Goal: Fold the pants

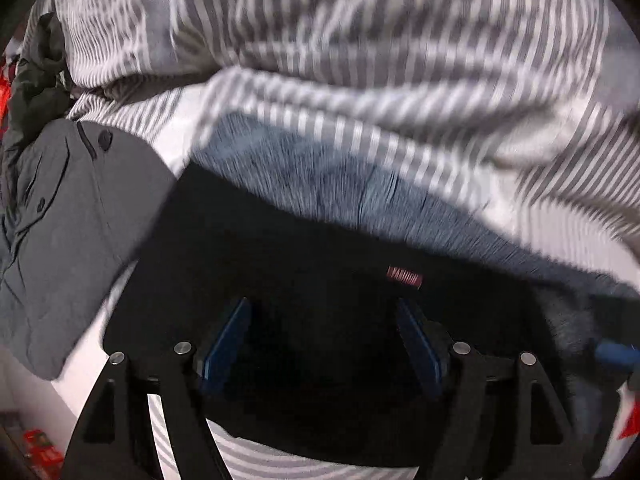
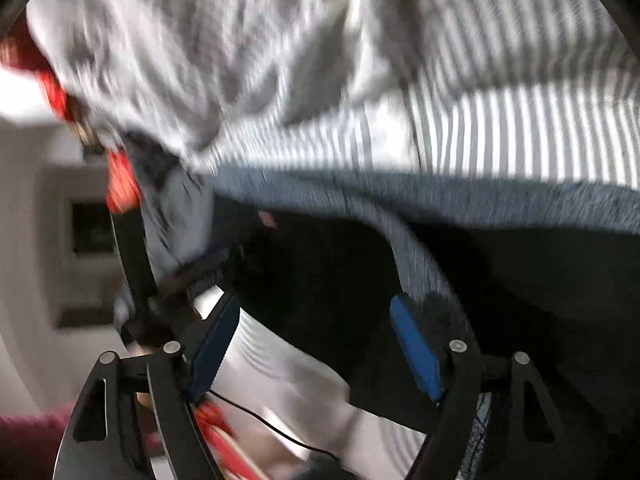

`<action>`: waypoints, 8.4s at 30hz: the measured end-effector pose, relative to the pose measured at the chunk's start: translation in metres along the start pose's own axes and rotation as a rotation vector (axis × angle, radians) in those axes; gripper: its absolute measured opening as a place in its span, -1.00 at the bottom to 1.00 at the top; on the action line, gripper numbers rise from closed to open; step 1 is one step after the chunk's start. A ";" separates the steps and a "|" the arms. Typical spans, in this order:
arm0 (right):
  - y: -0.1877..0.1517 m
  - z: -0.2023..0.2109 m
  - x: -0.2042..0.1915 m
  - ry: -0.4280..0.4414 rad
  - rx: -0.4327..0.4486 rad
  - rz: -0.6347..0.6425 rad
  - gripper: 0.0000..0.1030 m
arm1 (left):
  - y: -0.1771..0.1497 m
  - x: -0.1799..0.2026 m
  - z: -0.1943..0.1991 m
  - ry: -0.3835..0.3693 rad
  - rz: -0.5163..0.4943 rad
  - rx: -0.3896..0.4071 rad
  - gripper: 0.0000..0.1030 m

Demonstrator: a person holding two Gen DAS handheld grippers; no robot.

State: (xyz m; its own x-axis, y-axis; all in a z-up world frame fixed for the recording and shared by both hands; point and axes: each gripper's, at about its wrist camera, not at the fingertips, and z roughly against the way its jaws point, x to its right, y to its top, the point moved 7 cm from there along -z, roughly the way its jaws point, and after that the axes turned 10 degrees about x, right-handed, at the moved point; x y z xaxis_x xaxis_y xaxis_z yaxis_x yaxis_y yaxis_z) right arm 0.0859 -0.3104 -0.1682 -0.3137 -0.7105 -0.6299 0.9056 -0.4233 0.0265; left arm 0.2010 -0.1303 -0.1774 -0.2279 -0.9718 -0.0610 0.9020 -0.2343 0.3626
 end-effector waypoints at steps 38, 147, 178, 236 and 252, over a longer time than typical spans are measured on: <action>-0.374 0.234 0.210 -0.488 0.444 -0.708 0.49 | -0.202 0.201 0.126 -0.321 -0.524 -0.015 0.61; -0.114 0.091 0.069 -0.054 0.241 -0.221 0.01 | 0.044 0.087 -0.018 0.153 -0.321 0.093 0.89; -0.160 0.005 0.021 -0.039 0.125 -0.310 -0.80 | 0.049 0.002 0.005 0.057 -0.243 0.169 1.00; -0.029 0.335 0.329 -0.494 0.666 -0.477 -0.09 | -0.083 0.351 0.071 -0.108 -0.456 0.035 1.00; -0.078 0.362 0.357 -0.317 0.666 -0.551 0.21 | -0.080 0.369 0.074 -0.062 -0.481 0.018 1.00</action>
State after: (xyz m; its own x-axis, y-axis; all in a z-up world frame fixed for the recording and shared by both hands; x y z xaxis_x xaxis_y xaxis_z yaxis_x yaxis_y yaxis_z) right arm -0.1997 -0.7344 -0.1144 -0.8047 -0.3918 -0.4460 0.2847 -0.9140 0.2892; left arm 0.0183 -0.4677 -0.1603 -0.6398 -0.7494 -0.1702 0.6824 -0.6559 0.3227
